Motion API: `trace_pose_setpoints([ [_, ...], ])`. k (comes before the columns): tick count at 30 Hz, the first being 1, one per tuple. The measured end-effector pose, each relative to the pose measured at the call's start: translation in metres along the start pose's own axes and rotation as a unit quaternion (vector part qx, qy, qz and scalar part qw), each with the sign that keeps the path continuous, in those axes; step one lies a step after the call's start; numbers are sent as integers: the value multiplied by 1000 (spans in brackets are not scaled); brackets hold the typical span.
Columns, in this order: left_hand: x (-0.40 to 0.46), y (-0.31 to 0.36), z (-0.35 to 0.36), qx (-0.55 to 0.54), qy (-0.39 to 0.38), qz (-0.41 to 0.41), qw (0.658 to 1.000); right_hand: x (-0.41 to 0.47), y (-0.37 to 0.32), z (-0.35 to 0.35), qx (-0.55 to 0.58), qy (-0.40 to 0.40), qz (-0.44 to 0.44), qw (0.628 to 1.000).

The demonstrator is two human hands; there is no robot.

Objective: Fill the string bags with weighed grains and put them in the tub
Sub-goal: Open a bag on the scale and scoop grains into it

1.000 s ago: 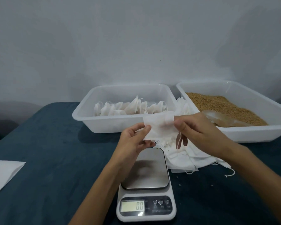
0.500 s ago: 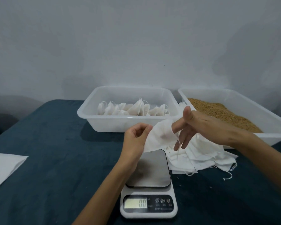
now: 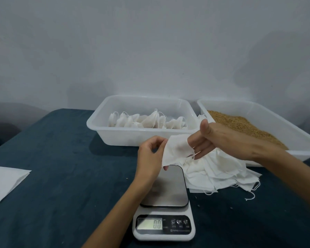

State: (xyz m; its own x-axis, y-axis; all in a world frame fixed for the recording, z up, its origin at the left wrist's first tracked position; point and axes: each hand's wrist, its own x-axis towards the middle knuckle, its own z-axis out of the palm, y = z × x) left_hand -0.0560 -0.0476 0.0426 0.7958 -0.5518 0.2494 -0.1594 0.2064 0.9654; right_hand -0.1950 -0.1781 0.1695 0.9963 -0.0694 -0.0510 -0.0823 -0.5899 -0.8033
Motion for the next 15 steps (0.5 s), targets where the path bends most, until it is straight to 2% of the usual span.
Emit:
trace_pose_setpoints([
  [10,0,5,-8,120,57,46,990,9,-9,-17,-30,-22,81,996],
  [12,-2,11,-14,106,23,81,991,14,-14,-16,-51,-42,104,992],
  [15,-7,14,-26,19,-131,69,989,23,-24,-12,-85,-66,134,985],
])
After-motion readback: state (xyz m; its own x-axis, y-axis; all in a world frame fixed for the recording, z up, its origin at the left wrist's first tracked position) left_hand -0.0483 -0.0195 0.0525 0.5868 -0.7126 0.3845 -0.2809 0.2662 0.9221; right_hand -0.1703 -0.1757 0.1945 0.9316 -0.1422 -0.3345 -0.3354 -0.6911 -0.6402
